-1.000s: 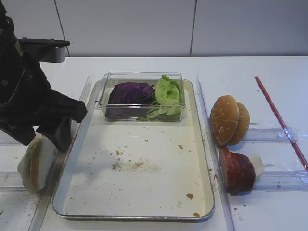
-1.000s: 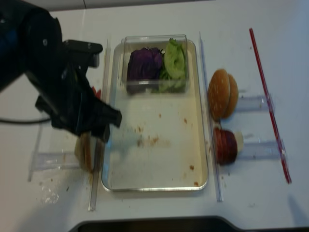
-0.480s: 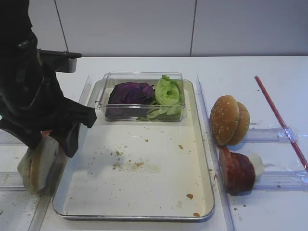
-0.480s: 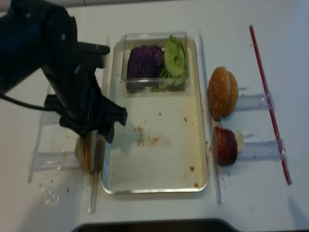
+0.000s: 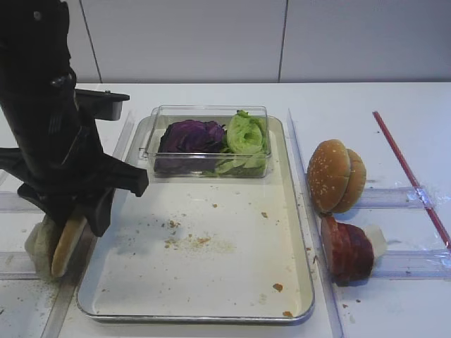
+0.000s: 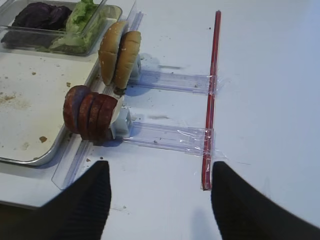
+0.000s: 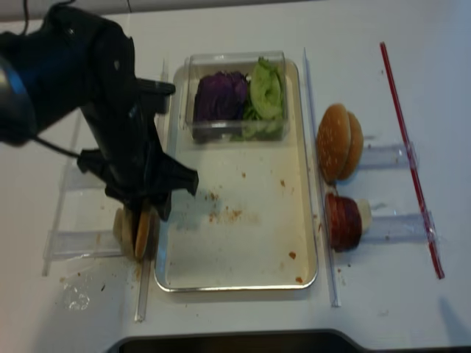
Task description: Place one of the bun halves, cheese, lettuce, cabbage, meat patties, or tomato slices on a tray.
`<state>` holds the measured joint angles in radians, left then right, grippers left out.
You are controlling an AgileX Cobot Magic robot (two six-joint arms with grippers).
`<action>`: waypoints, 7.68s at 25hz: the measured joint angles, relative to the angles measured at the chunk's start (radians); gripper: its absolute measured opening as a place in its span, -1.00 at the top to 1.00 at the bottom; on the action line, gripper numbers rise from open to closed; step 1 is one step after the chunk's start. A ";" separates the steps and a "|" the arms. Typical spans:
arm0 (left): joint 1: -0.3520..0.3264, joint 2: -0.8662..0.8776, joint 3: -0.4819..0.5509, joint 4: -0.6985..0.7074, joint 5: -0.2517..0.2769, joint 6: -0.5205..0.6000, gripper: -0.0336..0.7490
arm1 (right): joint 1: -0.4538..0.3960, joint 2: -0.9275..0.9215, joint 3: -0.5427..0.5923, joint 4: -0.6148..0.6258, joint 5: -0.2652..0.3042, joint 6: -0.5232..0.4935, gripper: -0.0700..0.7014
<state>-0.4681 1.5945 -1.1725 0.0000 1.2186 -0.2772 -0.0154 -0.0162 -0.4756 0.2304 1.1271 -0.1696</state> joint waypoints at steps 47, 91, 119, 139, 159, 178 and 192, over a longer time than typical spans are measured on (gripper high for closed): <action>0.000 -0.184 0.004 -0.281 0.011 0.133 0.71 | 0.000 0.000 0.000 -0.004 0.000 0.006 -0.34; 0.157 0.295 -0.002 -0.924 -0.098 0.803 0.63 | 0.000 0.000 0.000 -0.004 0.000 0.006 -0.34; 0.179 0.295 -0.192 -0.708 -0.029 0.518 0.01 | 0.000 0.000 0.000 -0.004 0.000 0.002 -0.34; 0.141 0.176 -0.384 -0.318 0.001 0.209 0.01 | 0.000 0.000 0.000 -0.004 0.000 0.002 -0.34; 0.419 -0.183 -0.114 -0.059 0.017 0.232 0.01 | 0.000 0.000 0.000 -0.004 0.000 0.002 -0.34; 0.448 -0.770 0.378 -0.057 0.027 0.264 0.01 | 0.000 0.000 0.000 -0.004 0.000 0.003 -0.34; 0.448 -1.282 0.606 -0.016 0.039 0.296 0.01 | 0.000 0.000 0.000 -0.004 0.000 0.006 -0.34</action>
<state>-0.0202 0.3128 -0.5668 -0.0157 1.2575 0.0188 -0.0154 -0.0162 -0.4756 0.2266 1.1271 -0.1641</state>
